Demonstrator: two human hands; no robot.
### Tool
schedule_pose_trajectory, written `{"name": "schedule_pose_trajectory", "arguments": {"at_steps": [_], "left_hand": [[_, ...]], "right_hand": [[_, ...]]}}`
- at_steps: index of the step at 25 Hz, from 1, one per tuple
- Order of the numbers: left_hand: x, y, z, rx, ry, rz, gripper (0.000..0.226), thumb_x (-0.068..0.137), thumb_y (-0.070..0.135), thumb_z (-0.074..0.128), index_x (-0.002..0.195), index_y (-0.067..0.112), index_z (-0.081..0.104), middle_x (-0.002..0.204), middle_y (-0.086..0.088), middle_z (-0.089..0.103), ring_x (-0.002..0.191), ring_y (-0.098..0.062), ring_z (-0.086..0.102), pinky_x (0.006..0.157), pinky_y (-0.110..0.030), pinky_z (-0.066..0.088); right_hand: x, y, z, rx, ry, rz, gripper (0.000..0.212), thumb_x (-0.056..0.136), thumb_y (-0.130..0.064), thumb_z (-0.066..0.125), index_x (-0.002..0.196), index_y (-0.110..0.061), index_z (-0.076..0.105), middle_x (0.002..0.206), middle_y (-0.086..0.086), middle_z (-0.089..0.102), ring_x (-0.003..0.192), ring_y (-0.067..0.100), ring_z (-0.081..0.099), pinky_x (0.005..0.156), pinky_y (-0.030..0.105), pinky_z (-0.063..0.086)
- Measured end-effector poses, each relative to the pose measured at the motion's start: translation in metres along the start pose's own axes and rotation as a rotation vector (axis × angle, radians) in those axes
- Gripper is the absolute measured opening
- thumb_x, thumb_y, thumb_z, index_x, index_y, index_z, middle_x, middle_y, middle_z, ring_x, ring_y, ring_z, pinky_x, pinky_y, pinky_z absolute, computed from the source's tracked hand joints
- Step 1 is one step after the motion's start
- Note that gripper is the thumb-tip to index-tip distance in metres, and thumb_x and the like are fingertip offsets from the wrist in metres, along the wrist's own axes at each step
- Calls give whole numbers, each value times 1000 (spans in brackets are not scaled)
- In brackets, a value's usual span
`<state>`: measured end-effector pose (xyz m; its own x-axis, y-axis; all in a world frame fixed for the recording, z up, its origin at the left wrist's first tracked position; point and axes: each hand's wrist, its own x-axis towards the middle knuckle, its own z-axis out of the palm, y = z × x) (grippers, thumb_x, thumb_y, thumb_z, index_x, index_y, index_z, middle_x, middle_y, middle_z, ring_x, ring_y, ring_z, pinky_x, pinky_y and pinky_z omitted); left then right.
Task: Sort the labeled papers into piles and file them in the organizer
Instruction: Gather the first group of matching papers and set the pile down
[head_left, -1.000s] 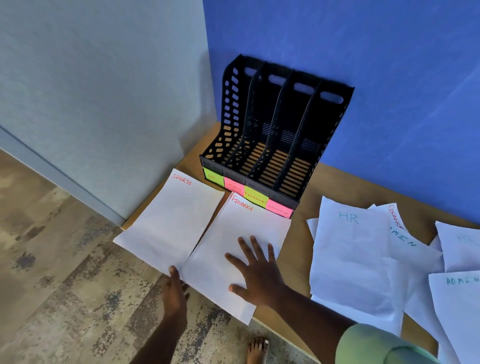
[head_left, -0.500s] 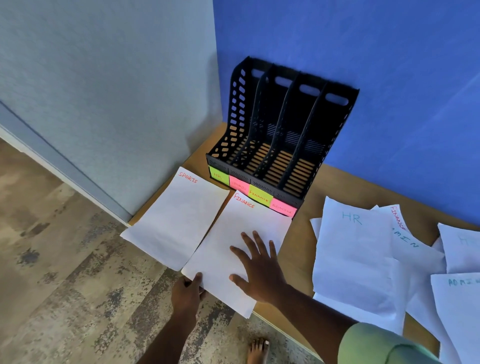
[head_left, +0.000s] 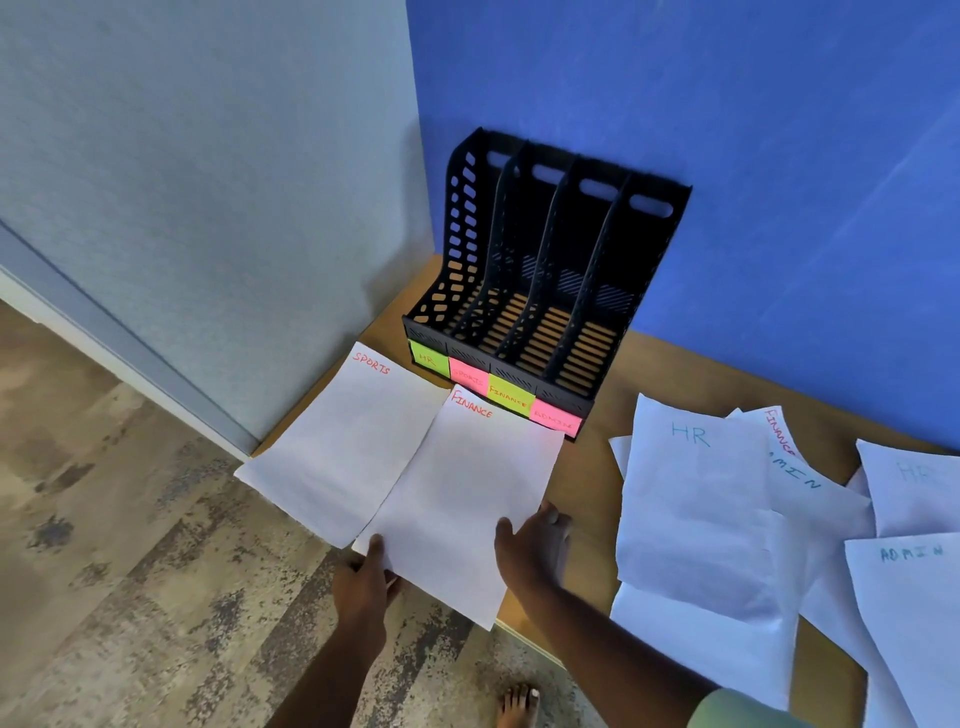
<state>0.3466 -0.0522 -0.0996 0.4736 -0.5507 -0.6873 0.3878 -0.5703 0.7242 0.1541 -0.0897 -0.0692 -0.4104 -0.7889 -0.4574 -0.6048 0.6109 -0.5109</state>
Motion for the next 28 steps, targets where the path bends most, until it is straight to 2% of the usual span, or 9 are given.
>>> {"name": "schedule_pose_trajectory", "arguments": {"at_steps": [2, 5, 9, 13, 17, 20, 23, 26, 28], "left_hand": [[5, 14, -3, -41, 17, 19, 34, 100, 28, 55, 119, 1, 61, 112, -20, 68, 98, -34, 69, 66, -36, 60], [21, 31, -5, 54, 56, 24, 43, 104, 32, 44, 127, -2, 54, 121, -28, 61, 109, -48, 61, 81, -51, 57], [38, 45, -5, 305, 68, 58, 51, 105, 37, 31, 115, -6, 56, 105, -32, 64, 85, -41, 65, 75, -52, 56], [50, 58, -4, 438, 80, 100, 58, 105, 41, 28, 121, -8, 55, 114, -35, 62, 103, -46, 63, 91, -54, 51], [57, 65, -16, 378, 88, 50, 72, 99, 59, 35, 118, -7, 57, 82, -21, 60, 58, -30, 56, 51, -29, 42], [52, 55, -22, 344, 104, 58, 74, 88, 72, 46, 95, 0, 61, 70, -17, 59, 52, -23, 51, 49, -25, 36], [42, 36, -20, 297, 20, -16, 61, 89, 64, 55, 74, 4, 53, 58, -12, 52, 40, -17, 42, 43, -23, 31], [33, 25, -16, 266, 5, -56, 42, 96, 44, 56, 90, 3, 57, 72, -17, 59, 47, -21, 50, 45, -23, 35], [23, 25, -15, 285, 17, 15, 47, 96, 49, 55, 90, 2, 56, 76, -18, 60, 54, -22, 51, 48, -24, 37]], "right_hand": [[4, -6, -1, 15, -9, 1, 58, 94, -36, 61, 138, -4, 41, 143, 20, 46, 122, 32, 55, 102, 39, 51], [5, -9, 0, 15, -35, 0, 58, 94, -35, 61, 138, -4, 41, 143, 19, 45, 121, 31, 55, 100, 36, 51], [2, -9, 5, 72, -65, 10, 60, 93, -33, 63, 139, -4, 39, 143, 20, 43, 120, 32, 56, 97, 37, 50], [2, -10, 10, 146, -92, 15, 66, 92, -27, 63, 145, 1, 37, 146, 21, 39, 123, 38, 55, 99, 38, 48], [4, -14, 12, 173, -103, 12, 68, 92, -25, 64, 147, 2, 36, 148, 21, 37, 126, 39, 54, 102, 40, 46], [5, -13, 12, 163, -101, -9, 68, 92, -27, 63, 149, 0, 37, 149, 19, 38, 128, 37, 52, 103, 40, 46], [7, -11, 12, 137, -82, -18, 67, 91, -29, 61, 149, -4, 40, 149, 17, 40, 128, 35, 52, 104, 42, 48], [6, -9, 11, 82, -67, -21, 63, 92, -34, 60, 146, -5, 43, 148, 17, 42, 127, 34, 53, 106, 44, 48], [2, -6, 7, 74, -55, -25, 58, 92, -36, 60, 140, -6, 47, 146, 17, 44, 125, 33, 54, 105, 44, 50]]}}
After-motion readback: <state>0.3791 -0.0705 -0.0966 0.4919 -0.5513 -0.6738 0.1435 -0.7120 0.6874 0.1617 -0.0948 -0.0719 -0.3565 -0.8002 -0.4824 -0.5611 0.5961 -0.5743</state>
